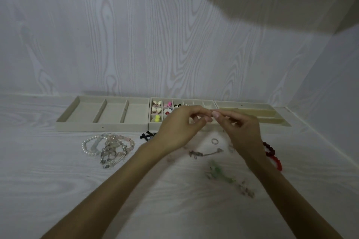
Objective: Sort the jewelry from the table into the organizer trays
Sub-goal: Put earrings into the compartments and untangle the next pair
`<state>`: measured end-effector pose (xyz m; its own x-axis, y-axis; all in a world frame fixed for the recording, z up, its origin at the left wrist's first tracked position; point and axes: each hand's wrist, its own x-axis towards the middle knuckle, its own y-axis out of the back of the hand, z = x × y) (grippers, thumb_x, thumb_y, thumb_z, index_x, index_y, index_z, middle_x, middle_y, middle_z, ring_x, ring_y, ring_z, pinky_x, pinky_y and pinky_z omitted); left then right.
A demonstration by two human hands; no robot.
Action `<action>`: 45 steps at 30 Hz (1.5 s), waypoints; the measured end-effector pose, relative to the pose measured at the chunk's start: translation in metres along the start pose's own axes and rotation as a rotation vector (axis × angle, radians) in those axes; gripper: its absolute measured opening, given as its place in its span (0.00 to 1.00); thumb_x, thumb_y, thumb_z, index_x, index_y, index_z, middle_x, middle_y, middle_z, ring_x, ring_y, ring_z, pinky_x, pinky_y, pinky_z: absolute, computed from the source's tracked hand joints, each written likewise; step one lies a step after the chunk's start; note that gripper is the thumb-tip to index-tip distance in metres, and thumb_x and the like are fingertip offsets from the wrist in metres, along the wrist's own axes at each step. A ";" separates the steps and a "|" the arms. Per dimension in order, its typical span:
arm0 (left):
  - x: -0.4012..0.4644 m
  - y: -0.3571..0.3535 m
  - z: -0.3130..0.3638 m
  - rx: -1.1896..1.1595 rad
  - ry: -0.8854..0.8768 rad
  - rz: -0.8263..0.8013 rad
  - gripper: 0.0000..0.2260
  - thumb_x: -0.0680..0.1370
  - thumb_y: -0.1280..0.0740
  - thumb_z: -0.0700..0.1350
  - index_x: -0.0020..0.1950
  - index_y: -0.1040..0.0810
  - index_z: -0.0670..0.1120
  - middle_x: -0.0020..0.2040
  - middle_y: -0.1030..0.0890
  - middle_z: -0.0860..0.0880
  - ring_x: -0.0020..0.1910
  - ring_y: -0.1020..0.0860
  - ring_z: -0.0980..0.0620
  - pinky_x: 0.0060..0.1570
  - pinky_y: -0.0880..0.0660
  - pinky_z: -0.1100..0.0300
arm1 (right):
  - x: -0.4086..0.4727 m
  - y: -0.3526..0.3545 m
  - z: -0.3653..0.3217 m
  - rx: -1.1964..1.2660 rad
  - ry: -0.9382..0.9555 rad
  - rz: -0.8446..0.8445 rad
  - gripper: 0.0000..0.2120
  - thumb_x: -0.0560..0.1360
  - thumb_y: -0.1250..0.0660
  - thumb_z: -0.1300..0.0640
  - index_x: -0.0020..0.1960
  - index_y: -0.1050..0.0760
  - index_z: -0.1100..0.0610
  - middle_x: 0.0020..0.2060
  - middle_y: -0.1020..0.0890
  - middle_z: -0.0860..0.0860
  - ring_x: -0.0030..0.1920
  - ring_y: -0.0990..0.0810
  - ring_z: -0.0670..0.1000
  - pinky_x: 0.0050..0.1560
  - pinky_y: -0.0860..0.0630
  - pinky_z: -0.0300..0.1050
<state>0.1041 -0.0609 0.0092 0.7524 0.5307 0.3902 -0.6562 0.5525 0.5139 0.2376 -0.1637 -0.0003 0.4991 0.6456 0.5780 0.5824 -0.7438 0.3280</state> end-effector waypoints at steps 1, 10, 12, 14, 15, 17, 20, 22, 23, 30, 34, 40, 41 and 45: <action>0.012 0.005 0.000 -0.008 -0.019 -0.018 0.09 0.78 0.36 0.50 0.55 0.19 0.54 0.48 0.17 0.59 0.49 0.21 0.59 0.55 0.24 0.51 | 0.013 0.001 -0.001 -0.010 0.022 0.026 0.07 0.71 0.28 0.56 0.47 0.18 0.46 0.36 0.17 0.46 0.32 0.26 0.46 0.34 0.30 0.31; 0.071 0.036 -0.059 0.573 0.166 -0.092 0.25 0.77 0.38 0.60 0.71 0.32 0.51 0.69 0.29 0.51 0.67 0.32 0.50 0.63 0.35 0.52 | 0.107 -0.006 0.046 -0.433 -0.002 -0.128 0.02 0.71 0.28 0.52 0.44 0.17 0.49 0.38 0.21 0.49 0.39 0.24 0.49 0.41 0.28 0.43; 0.071 0.041 -0.073 0.689 0.198 -0.185 0.32 0.74 0.39 0.66 0.72 0.34 0.50 0.73 0.34 0.50 0.72 0.39 0.48 0.66 0.40 0.50 | 0.125 -0.011 0.059 -0.528 -0.059 -0.246 0.04 0.72 0.29 0.52 0.45 0.16 0.50 0.39 0.21 0.49 0.40 0.25 0.49 0.42 0.29 0.44; 0.069 0.046 -0.083 0.734 0.250 -0.284 0.38 0.70 0.38 0.69 0.73 0.36 0.49 0.76 0.40 0.49 0.75 0.45 0.49 0.70 0.45 0.48 | 0.137 -0.020 0.068 -0.598 -0.073 -0.355 0.05 0.72 0.29 0.53 0.46 0.16 0.51 0.37 0.21 0.47 0.38 0.25 0.45 0.40 0.28 0.42; 0.068 0.049 -0.087 0.735 0.283 -0.322 0.40 0.69 0.37 0.70 0.74 0.39 0.49 0.77 0.44 0.48 0.76 0.48 0.49 0.72 0.49 0.48 | 0.141 -0.025 0.072 -0.618 -0.087 -0.402 0.05 0.72 0.29 0.54 0.46 0.16 0.52 0.37 0.20 0.46 0.38 0.25 0.44 0.40 0.28 0.41; 0.066 0.055 -0.092 0.707 0.344 -0.383 0.44 0.67 0.35 0.70 0.76 0.44 0.50 0.78 0.48 0.48 0.77 0.51 0.49 0.73 0.52 0.48 | 0.147 -0.034 0.079 -0.634 -0.147 -0.479 0.04 0.72 0.28 0.56 0.45 0.16 0.53 0.39 0.17 0.48 0.39 0.22 0.45 0.41 0.27 0.41; 0.066 0.063 -0.096 0.718 0.387 -0.438 0.47 0.67 0.33 0.69 0.77 0.46 0.47 0.78 0.47 0.48 0.76 0.49 0.48 0.73 0.50 0.50 | 0.152 -0.043 0.090 -0.673 -0.196 -0.549 0.05 0.71 0.28 0.55 0.45 0.15 0.53 0.39 0.16 0.48 0.40 0.22 0.44 0.39 0.30 0.37; 0.067 0.068 -0.098 0.735 0.420 -0.471 0.48 0.66 0.33 0.69 0.76 0.46 0.45 0.77 0.46 0.48 0.76 0.47 0.47 0.73 0.48 0.50 | 0.152 -0.045 0.094 -0.738 -0.184 -0.563 0.04 0.71 0.28 0.54 0.44 0.15 0.53 0.35 0.18 0.45 0.38 0.23 0.43 0.34 0.33 0.35; 0.067 0.069 -0.100 0.736 0.440 -0.485 0.47 0.66 0.33 0.70 0.75 0.44 0.45 0.77 0.44 0.48 0.75 0.45 0.46 0.73 0.45 0.50 | 0.151 -0.046 0.094 -0.763 -0.174 -0.567 0.04 0.72 0.29 0.54 0.44 0.15 0.53 0.32 0.21 0.43 0.35 0.25 0.42 0.32 0.34 0.35; 0.069 0.071 -0.107 0.749 0.469 -0.494 0.42 0.64 0.32 0.71 0.67 0.34 0.44 0.70 0.33 0.48 0.69 0.35 0.46 0.67 0.36 0.50 | 0.152 -0.053 0.096 -0.825 -0.152 -0.588 0.06 0.72 0.29 0.52 0.46 0.16 0.52 0.27 0.29 0.39 0.29 0.32 0.40 0.29 0.40 0.34; 0.069 0.072 -0.108 0.726 0.464 -0.482 0.40 0.63 0.32 0.71 0.63 0.33 0.45 0.68 0.31 0.48 0.66 0.34 0.46 0.65 0.34 0.50 | 0.155 -0.054 0.098 -0.849 -0.162 -0.599 0.07 0.72 0.28 0.51 0.47 0.16 0.52 0.28 0.29 0.39 0.30 0.31 0.40 0.30 0.40 0.34; 0.069 0.073 -0.106 0.738 0.454 -0.489 0.37 0.63 0.31 0.71 0.59 0.31 0.45 0.62 0.29 0.48 0.62 0.31 0.47 0.62 0.32 0.51 | 0.159 -0.054 0.097 -0.923 -0.193 -0.664 0.08 0.72 0.29 0.50 0.49 0.16 0.51 0.39 0.18 0.46 0.38 0.26 0.43 0.40 0.34 0.37; 0.069 0.073 -0.105 0.736 0.451 -0.484 0.36 0.63 0.31 0.71 0.58 0.31 0.45 0.61 0.28 0.49 0.60 0.31 0.48 0.61 0.32 0.51 | 0.159 -0.054 0.097 -0.929 -0.194 -0.667 0.08 0.72 0.29 0.50 0.49 0.16 0.51 0.41 0.17 0.47 0.39 0.26 0.43 0.41 0.34 0.38; 0.067 0.075 -0.103 0.716 0.452 -0.461 0.37 0.61 0.31 0.71 0.58 0.30 0.47 0.58 0.27 0.51 0.58 0.29 0.49 0.60 0.31 0.51 | 0.160 -0.053 0.095 -0.931 -0.190 -0.691 0.09 0.73 0.29 0.50 0.50 0.16 0.51 0.43 0.16 0.46 0.39 0.25 0.43 0.43 0.33 0.39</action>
<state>0.0994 0.0829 -0.0049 0.7366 0.6393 -0.2209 0.0016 0.3249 0.9458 0.3476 -0.0047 0.0036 0.3944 0.9184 -0.0320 0.1126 -0.0138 0.9935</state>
